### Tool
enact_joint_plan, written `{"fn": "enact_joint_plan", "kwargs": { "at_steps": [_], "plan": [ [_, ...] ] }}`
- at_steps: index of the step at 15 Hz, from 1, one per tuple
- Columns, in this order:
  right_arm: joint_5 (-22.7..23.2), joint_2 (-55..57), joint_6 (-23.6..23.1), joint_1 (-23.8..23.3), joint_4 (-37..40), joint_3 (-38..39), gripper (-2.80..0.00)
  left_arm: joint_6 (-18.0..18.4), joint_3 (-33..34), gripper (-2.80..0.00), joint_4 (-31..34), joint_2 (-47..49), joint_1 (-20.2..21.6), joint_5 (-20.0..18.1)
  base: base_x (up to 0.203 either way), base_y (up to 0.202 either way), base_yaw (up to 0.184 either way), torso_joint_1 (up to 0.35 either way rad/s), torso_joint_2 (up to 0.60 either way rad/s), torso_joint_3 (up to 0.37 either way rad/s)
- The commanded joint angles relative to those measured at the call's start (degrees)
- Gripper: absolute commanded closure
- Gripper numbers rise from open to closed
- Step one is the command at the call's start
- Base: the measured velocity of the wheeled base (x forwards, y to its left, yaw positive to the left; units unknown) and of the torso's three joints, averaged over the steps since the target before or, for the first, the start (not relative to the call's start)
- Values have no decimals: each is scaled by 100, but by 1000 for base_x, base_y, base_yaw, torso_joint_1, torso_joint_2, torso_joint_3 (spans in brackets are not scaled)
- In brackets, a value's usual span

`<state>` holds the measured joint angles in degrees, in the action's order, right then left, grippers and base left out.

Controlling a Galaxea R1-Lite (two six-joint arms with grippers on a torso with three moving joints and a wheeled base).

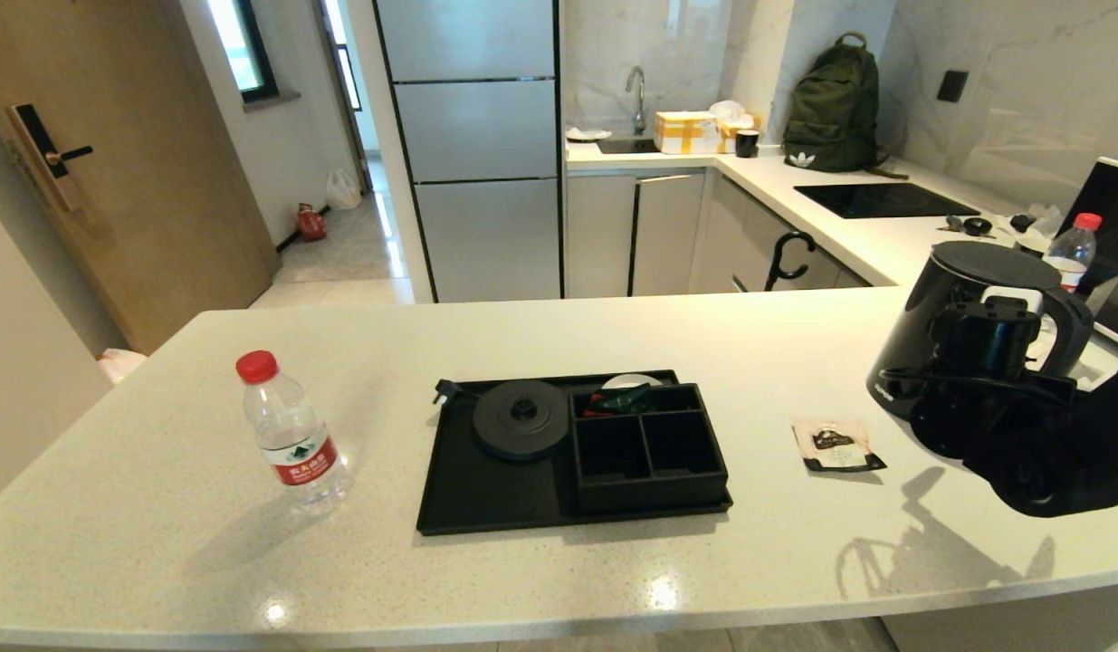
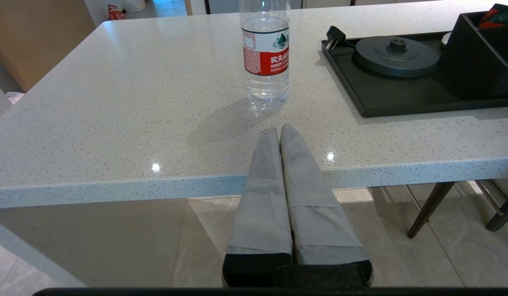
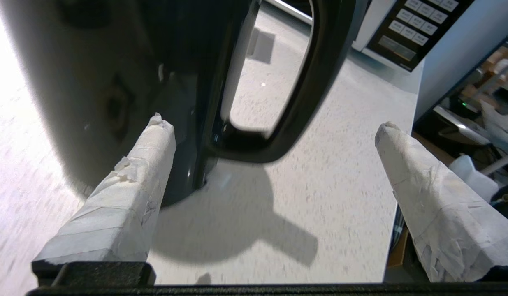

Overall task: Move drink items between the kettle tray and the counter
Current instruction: Return the tea bag to its original position

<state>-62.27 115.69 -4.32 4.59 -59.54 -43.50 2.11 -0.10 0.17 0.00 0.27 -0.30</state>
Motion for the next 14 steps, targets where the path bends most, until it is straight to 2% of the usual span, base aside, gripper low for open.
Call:
{"fn": "enact_joint_plan", "kwargs": {
  "at_steps": [1,5,9,12,13,14],
  "plan": [
    [-31,-190,19,230,-46,206,-280,0,1,0,1,0,2,1,0,0,0,0,0,0],
    [0,-573,24,818,-193,632,-280,0,1,0,1,0,0,-5,0,0,0,0,0,0],
    [42,-1568,-20,1605,-139,1093,-280,0,1,0,1,0,0,-5,0,0,0,0,0,0],
    [54,-2335,-245,1751,-78,1376,-280,0,1,0,1,0,0,-5,0,0,0,0,0,0],
    [68,-2506,-304,1761,-70,1442,0,0,1,0,1,0,0,-5,0,0,0,0,0,0],
    [102,-2784,-385,1772,-52,1490,0,0,1,0,1,0,0,1,0,0,0,0,0,0]
  ]
}}
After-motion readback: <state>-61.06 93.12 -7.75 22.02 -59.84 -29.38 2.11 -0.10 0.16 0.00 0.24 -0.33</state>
